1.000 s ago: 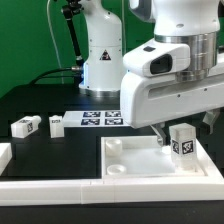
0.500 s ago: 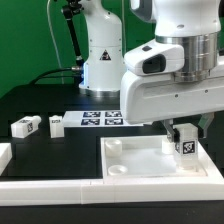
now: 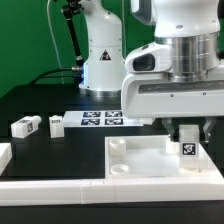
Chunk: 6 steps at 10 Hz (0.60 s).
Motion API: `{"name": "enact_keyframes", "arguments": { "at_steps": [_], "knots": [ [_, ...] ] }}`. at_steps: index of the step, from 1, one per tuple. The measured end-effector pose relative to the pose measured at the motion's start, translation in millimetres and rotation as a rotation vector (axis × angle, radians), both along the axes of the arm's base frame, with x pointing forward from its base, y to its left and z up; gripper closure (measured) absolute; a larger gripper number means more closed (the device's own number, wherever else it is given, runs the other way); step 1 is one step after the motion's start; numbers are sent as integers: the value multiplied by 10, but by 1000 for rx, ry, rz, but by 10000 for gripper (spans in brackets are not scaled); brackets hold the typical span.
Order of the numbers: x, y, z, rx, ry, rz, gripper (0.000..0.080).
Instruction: Assemble square table
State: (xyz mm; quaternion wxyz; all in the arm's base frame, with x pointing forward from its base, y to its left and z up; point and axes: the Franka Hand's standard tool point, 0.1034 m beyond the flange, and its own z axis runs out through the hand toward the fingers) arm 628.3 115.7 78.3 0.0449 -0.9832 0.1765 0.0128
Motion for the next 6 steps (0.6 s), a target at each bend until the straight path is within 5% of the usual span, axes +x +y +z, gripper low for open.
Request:
{"name": "enact_keyframes", "arguments": {
  "at_steps": [6],
  "knots": [
    [28, -45, -16, 46, 65, -753, 507]
  ]
}}
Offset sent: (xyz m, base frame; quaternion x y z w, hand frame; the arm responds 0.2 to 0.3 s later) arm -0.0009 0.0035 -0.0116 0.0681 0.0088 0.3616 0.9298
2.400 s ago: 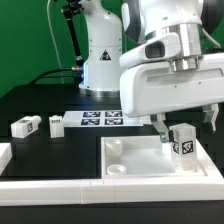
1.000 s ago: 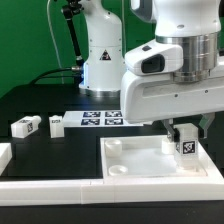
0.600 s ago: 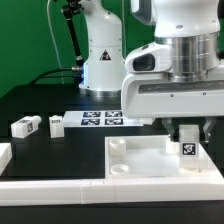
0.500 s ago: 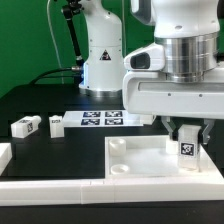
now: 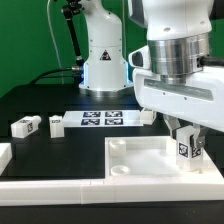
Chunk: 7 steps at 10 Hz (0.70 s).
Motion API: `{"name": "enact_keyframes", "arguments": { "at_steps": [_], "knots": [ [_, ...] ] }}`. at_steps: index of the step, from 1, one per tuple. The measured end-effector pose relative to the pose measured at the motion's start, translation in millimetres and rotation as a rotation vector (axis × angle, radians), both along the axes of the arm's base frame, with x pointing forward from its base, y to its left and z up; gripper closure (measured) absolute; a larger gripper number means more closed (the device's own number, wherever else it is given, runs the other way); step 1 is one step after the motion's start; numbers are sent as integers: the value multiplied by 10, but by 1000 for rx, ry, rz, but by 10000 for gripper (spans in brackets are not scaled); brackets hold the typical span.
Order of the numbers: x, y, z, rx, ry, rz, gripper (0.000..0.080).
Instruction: Assemble square table
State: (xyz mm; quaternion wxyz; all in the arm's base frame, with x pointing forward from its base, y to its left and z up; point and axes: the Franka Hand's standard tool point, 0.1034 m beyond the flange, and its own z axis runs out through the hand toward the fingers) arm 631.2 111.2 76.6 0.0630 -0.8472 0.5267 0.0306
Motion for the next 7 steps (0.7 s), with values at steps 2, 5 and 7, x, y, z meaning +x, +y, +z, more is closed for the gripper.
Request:
{"name": "enact_keyframes", "arguments": {
  "at_steps": [2, 5, 7],
  "knots": [
    [0, 1, 0, 1, -6, 41, 502],
    [-22, 171, 12, -60, -51, 461, 268],
    [-21, 150, 3, -60, -67, 607, 175]
  ]
}}
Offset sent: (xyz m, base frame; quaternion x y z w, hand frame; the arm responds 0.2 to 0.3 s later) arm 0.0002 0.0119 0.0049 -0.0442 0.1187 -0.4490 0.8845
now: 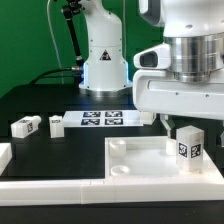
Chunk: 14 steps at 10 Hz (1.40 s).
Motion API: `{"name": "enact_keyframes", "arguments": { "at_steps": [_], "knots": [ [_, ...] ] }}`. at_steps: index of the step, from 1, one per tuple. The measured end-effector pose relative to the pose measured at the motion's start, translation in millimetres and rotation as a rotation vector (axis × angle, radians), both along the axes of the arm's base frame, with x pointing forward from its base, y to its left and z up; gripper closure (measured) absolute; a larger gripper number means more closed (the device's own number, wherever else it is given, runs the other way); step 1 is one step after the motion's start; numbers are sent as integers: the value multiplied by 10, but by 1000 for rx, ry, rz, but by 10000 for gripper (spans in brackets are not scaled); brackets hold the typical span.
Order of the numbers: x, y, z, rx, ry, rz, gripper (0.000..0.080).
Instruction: Assemble square table
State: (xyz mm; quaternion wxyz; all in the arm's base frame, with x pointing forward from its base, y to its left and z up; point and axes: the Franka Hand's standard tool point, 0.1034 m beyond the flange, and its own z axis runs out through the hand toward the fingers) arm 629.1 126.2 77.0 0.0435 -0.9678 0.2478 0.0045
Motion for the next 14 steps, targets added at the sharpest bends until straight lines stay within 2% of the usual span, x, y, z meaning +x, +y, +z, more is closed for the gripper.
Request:
{"name": "enact_keyframes", "arguments": {
  "at_steps": [2, 5, 8, 10, 14],
  "knots": [
    [2, -6, -4, -8, -19, 209, 155],
    [62, 45, 17, -45, -80, 618, 151],
    [61, 43, 15, -40, -77, 570, 162],
    [65, 21, 14, -32, -67, 418, 488],
    [69, -34, 5, -26, -44, 134, 488]
  ]
}}
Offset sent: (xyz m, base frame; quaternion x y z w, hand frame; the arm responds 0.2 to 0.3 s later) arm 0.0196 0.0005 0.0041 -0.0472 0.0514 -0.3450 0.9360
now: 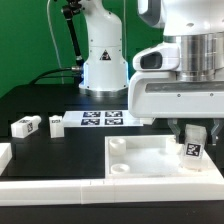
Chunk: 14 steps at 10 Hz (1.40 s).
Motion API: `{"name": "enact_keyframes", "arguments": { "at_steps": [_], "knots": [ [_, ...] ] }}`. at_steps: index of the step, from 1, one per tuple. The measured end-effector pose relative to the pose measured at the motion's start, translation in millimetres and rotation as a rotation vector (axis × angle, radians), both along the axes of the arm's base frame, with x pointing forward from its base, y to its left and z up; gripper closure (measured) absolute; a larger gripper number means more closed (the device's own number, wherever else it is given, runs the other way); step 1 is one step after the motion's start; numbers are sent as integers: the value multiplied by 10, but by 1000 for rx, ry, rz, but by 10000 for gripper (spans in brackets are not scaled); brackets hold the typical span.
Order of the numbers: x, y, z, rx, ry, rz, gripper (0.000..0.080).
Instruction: Assemble square table
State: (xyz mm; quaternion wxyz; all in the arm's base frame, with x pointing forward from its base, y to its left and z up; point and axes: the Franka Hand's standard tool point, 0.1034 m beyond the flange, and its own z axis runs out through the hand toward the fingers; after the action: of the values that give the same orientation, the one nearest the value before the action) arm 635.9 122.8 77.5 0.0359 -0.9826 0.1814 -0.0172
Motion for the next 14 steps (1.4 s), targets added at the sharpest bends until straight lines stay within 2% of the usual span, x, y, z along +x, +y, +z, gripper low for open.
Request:
{"name": "enact_keyframes", "arguments": {
  "at_steps": [3, 7, 8, 9, 10, 11, 12, 13, 14],
  "knots": [
    [-10, -88, -11, 54, 48, -355, 492],
    [-25, -106, -30, 168, 160, -893, 497],
    [-25, -106, -30, 169, 166, -939, 497],
    [-27, -98, -31, 167, 163, -915, 497],
    [-26, -86, -30, 163, 150, -853, 443],
    [-13, -34, -27, 147, 103, -694, 443],
    [-12, 12, -36, 130, 62, -506, 239],
    [-23, 58, -32, 115, 50, -397, 178],
    [-20, 41, -34, 115, 46, -357, 178]
  ]
}}
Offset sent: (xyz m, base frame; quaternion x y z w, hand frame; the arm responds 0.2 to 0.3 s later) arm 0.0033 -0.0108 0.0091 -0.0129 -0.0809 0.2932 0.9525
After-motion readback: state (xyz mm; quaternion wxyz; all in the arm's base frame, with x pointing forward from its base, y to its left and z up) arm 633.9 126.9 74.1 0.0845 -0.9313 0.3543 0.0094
